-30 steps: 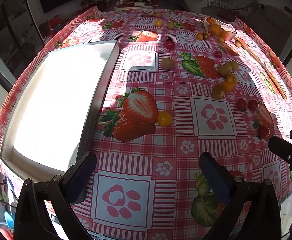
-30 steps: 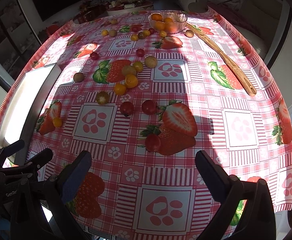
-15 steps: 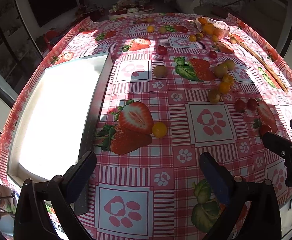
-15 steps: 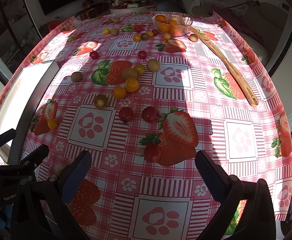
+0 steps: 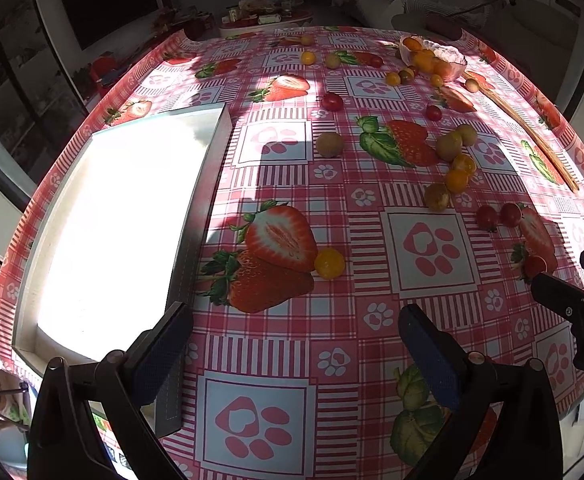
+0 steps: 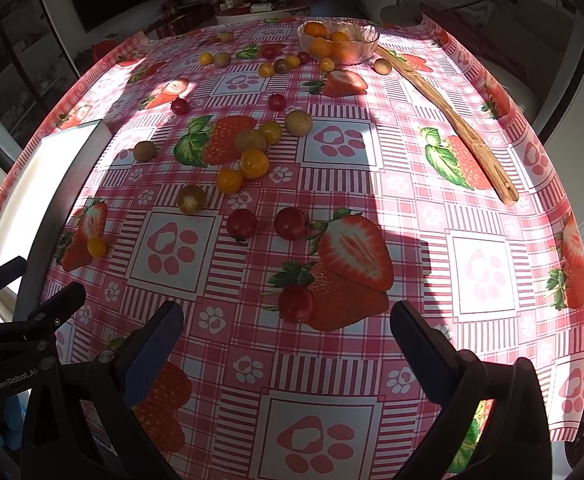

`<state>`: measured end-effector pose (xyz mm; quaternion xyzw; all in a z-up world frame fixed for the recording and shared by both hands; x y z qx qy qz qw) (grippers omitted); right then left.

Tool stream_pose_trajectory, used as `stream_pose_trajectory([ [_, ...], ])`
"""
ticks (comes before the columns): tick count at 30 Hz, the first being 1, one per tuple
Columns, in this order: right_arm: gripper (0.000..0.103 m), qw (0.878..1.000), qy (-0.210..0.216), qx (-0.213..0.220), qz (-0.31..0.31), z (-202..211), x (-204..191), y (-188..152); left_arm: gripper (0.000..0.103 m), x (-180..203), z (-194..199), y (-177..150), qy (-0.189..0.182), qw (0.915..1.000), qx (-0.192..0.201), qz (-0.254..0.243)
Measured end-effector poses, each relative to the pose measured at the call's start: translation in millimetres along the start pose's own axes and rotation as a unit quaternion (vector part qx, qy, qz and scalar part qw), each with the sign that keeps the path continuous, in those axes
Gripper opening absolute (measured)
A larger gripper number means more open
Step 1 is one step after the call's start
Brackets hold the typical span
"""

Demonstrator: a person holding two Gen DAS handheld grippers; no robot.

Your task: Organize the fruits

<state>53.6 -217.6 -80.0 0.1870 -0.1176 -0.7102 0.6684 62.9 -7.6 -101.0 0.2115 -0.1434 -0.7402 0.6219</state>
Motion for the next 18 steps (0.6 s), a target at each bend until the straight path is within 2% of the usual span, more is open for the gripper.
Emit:
stream_pose_trajectory([
  [11, 0.103, 1.0, -0.014, -0.005, -0.015, -4, 22, -1, 0.103, 6, -7, 7, 0.0, 1.0, 0.002, -0.007],
  [18, 0.103, 1.0, -0.015, -0.008, -0.013, -8, 21, 1, 0.103, 10, -9, 8, 0.002, 0.9999, 0.003, -0.015],
])
Point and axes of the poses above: each gripper's, at about its wrist camera, not at the fingertips, and z roughly against the way its jaws point, x to its right, y to its top, the point moved 9 cm from there along -z, roughly the way its jaws point, and after that the axes turned 7 degrees about -z, right-handed, at the moved point
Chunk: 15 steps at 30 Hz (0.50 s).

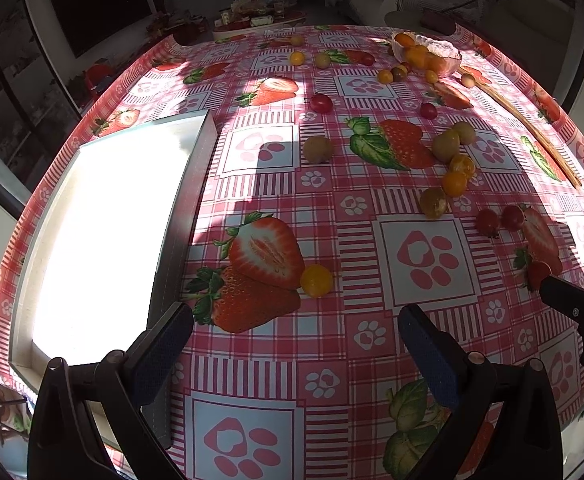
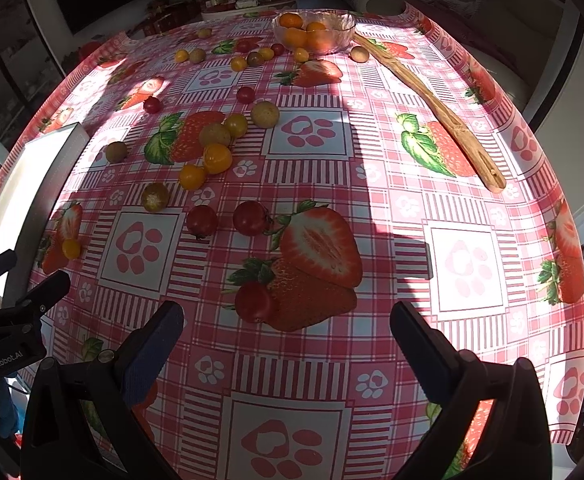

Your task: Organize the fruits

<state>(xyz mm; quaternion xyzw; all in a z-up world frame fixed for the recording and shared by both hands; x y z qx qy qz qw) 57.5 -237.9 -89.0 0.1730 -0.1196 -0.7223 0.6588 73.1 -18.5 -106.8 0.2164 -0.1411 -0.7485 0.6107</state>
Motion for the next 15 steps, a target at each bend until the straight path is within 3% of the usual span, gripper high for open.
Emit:
stream_pose_trajectory([
  [15, 0.103, 1.0, -0.002, 0.003, -0.003, -3.6, 8.7, 3.2, 0.103, -4.4, -5.4, 3.1, -0.002, 1.0, 0.005, -0.001],
])
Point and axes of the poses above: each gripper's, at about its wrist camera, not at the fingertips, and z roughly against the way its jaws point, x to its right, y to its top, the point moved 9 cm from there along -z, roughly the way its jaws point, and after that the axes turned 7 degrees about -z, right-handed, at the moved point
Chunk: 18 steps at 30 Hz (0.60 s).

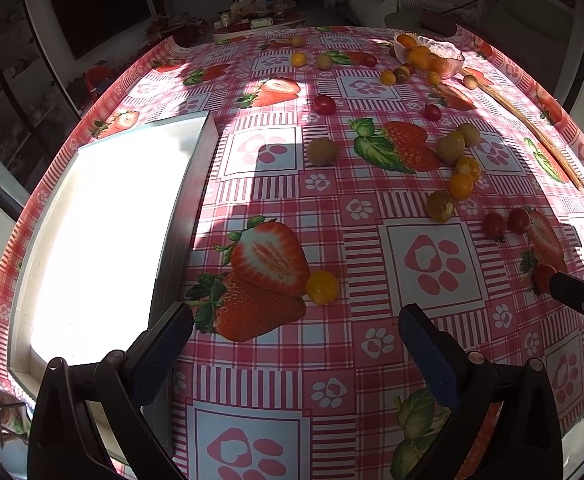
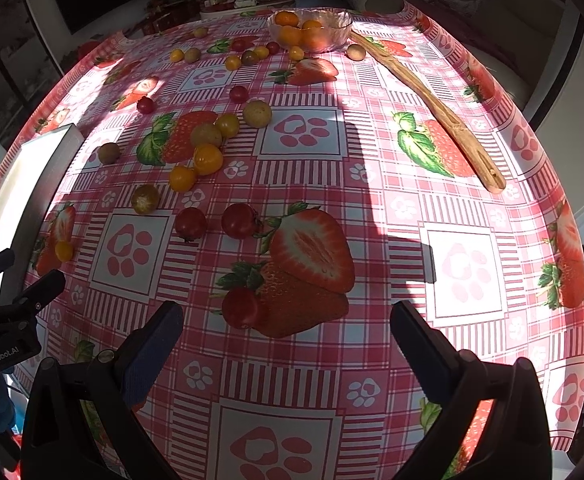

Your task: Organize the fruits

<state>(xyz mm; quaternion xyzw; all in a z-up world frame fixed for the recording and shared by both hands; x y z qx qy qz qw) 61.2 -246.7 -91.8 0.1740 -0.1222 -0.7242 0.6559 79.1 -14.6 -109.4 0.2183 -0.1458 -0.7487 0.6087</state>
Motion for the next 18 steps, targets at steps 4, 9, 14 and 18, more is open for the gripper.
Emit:
stream_pose_trajectory([
  [4, 0.103, 1.0, 0.005, 0.003, -0.004, 1, 4, 2, 0.103, -1, -2, 2, -0.004, 1.0, 0.003, 0.0],
  [9, 0.103, 1.0, 0.012, 0.006, 0.003, -2, 2, 3, 0.103, 2, -5, 6, 0.0, 0.9999, 0.012, -0.009],
  [14, 0.101, 1.0, 0.022, 0.006, 0.014, -8, -6, 7, 0.103, 6, -10, 10, 0.003, 0.9996, 0.017, -0.021],
  [18, 0.091, 0.999, 0.026, 0.007, 0.028, -15, -14, 13, 0.103, 9, -15, 12, 0.0, 0.9996, 0.016, -0.022],
])
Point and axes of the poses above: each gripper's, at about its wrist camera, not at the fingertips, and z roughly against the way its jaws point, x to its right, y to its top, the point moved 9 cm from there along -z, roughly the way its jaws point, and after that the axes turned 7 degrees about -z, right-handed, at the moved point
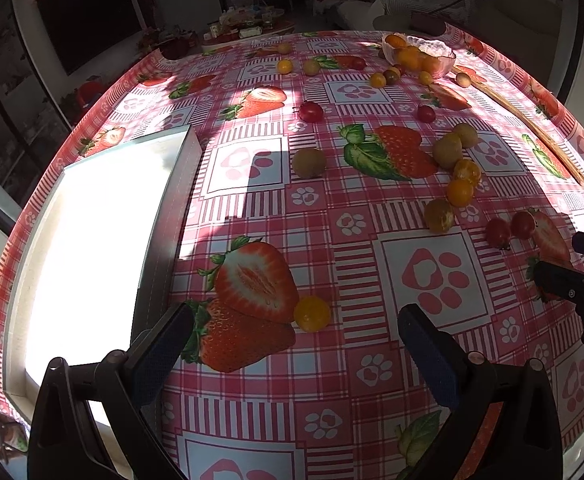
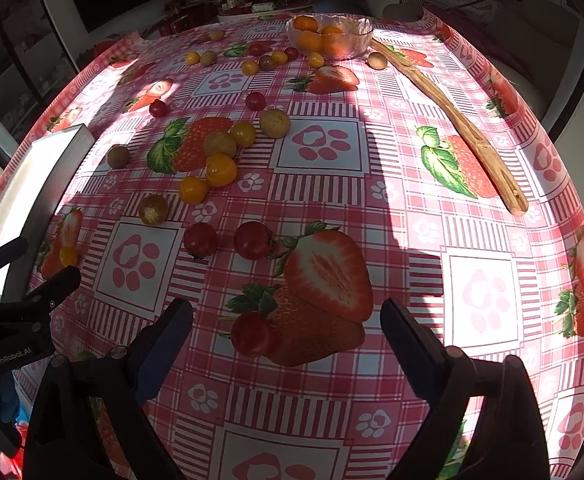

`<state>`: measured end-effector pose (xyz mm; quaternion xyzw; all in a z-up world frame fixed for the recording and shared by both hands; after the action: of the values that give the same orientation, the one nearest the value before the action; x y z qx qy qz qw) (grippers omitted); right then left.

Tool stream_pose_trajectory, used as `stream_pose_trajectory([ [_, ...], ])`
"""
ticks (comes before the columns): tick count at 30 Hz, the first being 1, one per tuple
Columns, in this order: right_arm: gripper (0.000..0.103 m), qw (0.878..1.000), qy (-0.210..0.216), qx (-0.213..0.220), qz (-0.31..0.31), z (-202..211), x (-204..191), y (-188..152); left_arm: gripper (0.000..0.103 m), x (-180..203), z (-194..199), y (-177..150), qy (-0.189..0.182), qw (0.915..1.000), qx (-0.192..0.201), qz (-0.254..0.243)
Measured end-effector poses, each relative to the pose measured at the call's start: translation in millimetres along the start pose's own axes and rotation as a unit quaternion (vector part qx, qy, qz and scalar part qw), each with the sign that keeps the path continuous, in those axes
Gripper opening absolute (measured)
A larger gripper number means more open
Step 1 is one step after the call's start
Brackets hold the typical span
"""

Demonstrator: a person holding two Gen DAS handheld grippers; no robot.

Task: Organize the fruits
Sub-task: 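Close the left gripper on a yellow fruit while the right grips a red tomato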

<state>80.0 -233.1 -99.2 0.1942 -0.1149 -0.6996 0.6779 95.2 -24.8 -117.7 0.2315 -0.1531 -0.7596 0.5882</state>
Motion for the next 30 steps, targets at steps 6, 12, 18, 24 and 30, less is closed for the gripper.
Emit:
stream_pose_trajectory([
  [6, 0.078, 1.0, -0.004, -0.004, 0.023, -16, -9, 9, 0.086, 3, -12, -4, -0.016, 0.9997, -0.02, 0.006],
  [12, 0.076, 0.999, -0.016, 0.006, 0.042, -26, -18, 22, 0.076, 4, -13, -5, -0.047, 0.9983, -0.018, 0.029],
  [18, 0.049, 0.998, -0.013, 0.016, 0.059, -28, -28, 29, 0.04, 7, -9, -3, -0.055, 0.9981, -0.006, 0.029],
  [24, 0.024, 0.999, 0.004, 0.021, 0.046, -26, -29, 30, 0.021, 3, -6, -4, -0.073, 0.9965, 0.0, 0.04],
  [30, 0.024, 0.999, 0.04, 0.007, 0.016, -18, -26, 19, 0.021, 1, 0, -9, -0.088, 0.9947, -0.002, 0.055],
])
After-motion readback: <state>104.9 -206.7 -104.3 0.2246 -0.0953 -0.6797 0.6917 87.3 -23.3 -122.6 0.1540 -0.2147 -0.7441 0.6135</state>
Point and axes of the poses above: each gripper's, at about its wrist camera, not at the fingertips, and z roughly against the way its jaws point, x to its right, y to its top, the point moved 9 cm from there along -z, roughly the way its jaws point, and after that the axes turned 7 degrees about -z, right-handed, at the moved point
